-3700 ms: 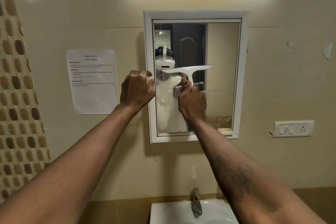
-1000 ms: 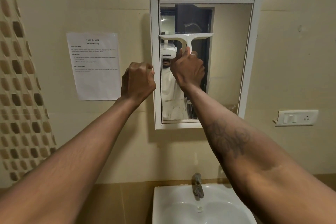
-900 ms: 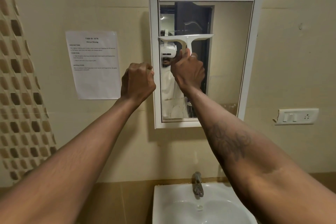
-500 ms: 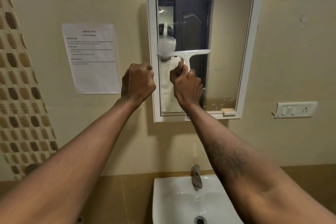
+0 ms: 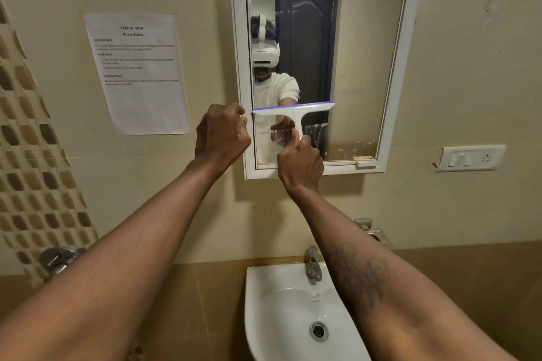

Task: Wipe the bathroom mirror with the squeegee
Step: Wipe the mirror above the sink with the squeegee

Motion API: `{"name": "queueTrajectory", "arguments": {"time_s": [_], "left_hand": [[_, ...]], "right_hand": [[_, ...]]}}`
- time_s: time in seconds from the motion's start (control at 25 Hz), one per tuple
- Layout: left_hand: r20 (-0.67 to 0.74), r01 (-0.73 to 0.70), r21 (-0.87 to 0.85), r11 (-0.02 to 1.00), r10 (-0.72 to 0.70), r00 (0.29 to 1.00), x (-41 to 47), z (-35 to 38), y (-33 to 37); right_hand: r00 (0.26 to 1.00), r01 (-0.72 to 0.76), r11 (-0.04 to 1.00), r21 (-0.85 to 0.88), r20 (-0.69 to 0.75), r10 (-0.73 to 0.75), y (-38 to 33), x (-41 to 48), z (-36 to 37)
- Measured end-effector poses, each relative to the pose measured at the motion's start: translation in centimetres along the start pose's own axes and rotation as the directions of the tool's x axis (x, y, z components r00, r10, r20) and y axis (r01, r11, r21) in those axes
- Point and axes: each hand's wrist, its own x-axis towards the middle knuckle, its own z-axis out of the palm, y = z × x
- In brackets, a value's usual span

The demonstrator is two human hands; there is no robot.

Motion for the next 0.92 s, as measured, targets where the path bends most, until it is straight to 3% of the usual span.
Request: {"name": "queueTrajectory", "arguments": {"time_s": [0.28,0.56,0.92], "left_hand": [[0.075,0.035,0.004,0.999,-0.035,0.997,-2.3,1.4,-0.7],[0.192,0.078,0.006,0.997,-0.078,0.978,-4.9,3.0,-0.6],[0.238,0.069,-0.017,0.997,-0.063,0.969,-8.0,3.6,0.3]], "right_hand": [[0.995,-0.099,0.994,0.038,0.012,0.099,2.0,-3.3,1.5],[0.977,-0.175,0.984,-0.035,0.118,0.178,5.5,-7.3,2.6],[0.964,-0.207,0.977,-0.054,0.162,0.213,4.8,-7.8,1.2]]}}
